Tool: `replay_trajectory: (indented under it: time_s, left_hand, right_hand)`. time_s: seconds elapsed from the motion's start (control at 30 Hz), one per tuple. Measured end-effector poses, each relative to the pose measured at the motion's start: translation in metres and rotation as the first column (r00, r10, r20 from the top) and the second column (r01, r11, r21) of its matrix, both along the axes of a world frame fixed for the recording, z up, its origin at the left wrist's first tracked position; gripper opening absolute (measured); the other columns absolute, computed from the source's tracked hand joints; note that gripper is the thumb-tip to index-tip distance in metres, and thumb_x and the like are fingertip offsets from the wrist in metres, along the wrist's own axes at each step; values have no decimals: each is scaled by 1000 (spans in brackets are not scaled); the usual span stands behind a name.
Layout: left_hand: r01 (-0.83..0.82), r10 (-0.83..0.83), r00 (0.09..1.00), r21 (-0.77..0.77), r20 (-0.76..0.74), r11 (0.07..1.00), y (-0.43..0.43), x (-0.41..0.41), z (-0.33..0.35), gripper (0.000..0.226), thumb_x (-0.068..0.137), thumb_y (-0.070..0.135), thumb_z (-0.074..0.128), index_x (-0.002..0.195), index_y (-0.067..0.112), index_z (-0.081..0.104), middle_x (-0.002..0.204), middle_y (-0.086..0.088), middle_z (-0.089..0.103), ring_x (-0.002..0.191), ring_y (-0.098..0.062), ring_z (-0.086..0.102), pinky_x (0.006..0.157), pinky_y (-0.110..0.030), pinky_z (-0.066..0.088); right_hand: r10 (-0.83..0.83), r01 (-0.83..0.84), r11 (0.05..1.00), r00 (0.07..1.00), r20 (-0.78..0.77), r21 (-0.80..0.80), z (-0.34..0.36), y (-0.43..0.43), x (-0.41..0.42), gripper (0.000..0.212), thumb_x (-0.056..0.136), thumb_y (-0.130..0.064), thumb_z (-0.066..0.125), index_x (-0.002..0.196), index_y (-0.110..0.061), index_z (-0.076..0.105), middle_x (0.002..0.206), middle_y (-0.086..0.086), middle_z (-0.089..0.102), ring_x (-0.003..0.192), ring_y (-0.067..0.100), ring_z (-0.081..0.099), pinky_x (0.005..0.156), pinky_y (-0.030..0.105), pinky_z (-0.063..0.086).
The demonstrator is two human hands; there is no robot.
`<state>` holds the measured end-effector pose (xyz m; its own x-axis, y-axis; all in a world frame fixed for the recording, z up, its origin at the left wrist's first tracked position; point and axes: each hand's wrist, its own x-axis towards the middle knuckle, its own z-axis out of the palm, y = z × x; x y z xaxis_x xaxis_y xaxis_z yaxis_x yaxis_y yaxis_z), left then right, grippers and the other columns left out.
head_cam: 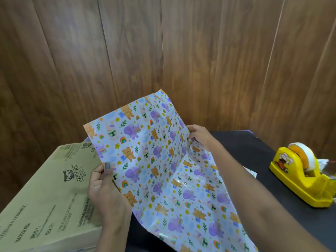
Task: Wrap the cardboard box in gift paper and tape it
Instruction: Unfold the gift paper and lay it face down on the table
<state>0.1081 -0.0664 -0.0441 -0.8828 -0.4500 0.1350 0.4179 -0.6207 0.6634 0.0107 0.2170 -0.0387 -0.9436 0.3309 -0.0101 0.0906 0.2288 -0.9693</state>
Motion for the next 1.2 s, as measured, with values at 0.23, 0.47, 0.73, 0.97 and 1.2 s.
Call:
replay_trajectory:
  time_s: [0.23,0.47,0.73,0.97,1.2]
  left_hand:
    - [38,-38,999,-4,-13,999,-1,-5,-6,22,92,-5,46,82,13,55,59,15,66,62,4,62,64,-10,50]
    - [33,-33,999,-3,4,999,-1,-7,-7,23,91,-5,47,81,14,55,59,15,66,62,3,62,64,-10,50]
    - [-19,26,994,-73,106,997,8,-19,-8,23,94,1,49,82,20,54,73,11,61,68,2,56,70,-13,47]
    - [115,-31,975,-383,219,917,43,-36,-23,55,90,12,59,139,14,34,134,-1,48,115,-15,53,99,-32,44]
    - [91,-26,967,-250,252,964,45,-31,-15,51,90,3,57,135,5,34,131,-7,51,114,-18,54,91,-33,46]
  right_hand:
    - [-47,54,997,991,-128,46,12,-8,2,29,85,10,47,105,-1,66,94,4,65,90,15,61,73,20,50]
    - [32,-35,998,998,-57,-55,23,-4,3,32,88,1,52,118,-10,58,100,-4,61,85,2,55,63,17,39]
    - [-178,103,956,948,-263,-276,37,16,0,17,84,-4,66,101,-5,67,98,11,70,92,26,67,78,37,56]
    - [-344,239,925,858,-382,-296,51,38,26,14,84,0,63,79,-13,65,83,5,66,81,23,64,75,39,56]
    - [-449,391,894,768,-456,-221,56,32,34,13,83,-2,66,74,-12,67,78,-1,67,76,12,62,73,27,53]
